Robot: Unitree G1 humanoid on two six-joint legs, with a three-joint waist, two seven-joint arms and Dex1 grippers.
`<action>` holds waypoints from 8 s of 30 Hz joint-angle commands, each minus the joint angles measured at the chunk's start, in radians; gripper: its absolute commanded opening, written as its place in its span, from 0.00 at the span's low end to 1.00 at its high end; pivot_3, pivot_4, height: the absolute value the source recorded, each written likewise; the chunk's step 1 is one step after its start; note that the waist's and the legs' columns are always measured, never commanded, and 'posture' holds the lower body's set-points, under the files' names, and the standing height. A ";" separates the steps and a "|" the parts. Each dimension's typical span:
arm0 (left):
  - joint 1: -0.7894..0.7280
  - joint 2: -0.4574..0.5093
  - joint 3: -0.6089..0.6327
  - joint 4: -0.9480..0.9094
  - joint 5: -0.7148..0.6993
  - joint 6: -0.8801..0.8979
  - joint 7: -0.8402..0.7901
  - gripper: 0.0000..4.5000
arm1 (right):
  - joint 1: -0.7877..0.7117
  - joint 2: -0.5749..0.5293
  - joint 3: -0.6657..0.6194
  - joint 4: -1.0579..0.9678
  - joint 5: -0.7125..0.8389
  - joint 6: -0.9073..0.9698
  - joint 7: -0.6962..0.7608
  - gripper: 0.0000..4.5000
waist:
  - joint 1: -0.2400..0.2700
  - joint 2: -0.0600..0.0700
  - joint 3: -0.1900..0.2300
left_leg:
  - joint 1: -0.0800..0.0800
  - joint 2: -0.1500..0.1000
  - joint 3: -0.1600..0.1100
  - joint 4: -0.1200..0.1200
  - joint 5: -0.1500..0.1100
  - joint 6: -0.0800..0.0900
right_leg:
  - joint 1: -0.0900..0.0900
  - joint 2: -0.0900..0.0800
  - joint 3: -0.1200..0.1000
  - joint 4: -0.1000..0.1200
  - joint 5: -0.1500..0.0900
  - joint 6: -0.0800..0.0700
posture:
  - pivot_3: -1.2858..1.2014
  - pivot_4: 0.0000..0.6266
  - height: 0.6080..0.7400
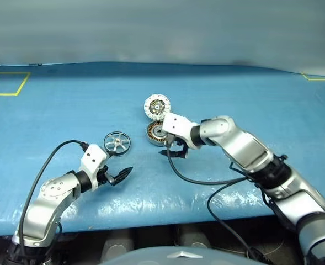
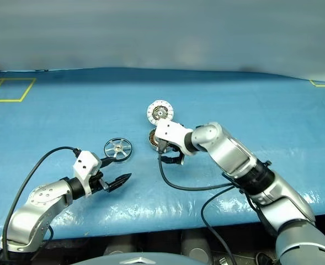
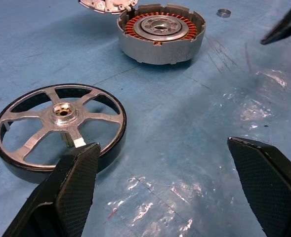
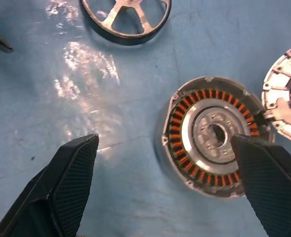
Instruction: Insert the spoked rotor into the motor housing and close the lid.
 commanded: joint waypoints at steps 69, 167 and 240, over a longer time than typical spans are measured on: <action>0.071 -0.047 -0.001 -0.051 0.087 -0.147 0.039 1.00 | 0.087 0.244 -0.022 0.144 -0.249 0.074 0.103 0.41 | -0.006 0.001 0.000 | -0.006 0.000 0.000 0.007 0.001 -0.002 | -0.011 0.000 0.000 0.015 0.000 -0.001 | 0.52 0.24 1.00; 0.127 -0.140 -0.072 -0.070 0.056 -0.198 0.049 1.00 | 0.645 0.524 -0.569 0.130 -0.064 -0.262 -0.771 0.15 | -0.034 -0.003 -0.003 | 0.008 0.004 -0.001 0.000 0.002 -0.003 | 0.001 -0.001 0.002 0.014 -0.007 -0.003 | 0.52 0.24 1.00; 0.185 -0.213 -0.085 0.078 0.113 -0.443 0.061 1.00 | 0.588 0.459 -0.229 -0.260 0.056 0.005 -0.530 0.15 | -0.012 -0.004 0.006 | -0.008 0.001 -0.002 0.004 0.002 -0.003 | -0.013 -0.001 0.001 0.015 -0.006 -0.001 | 0.52 0.24 1.00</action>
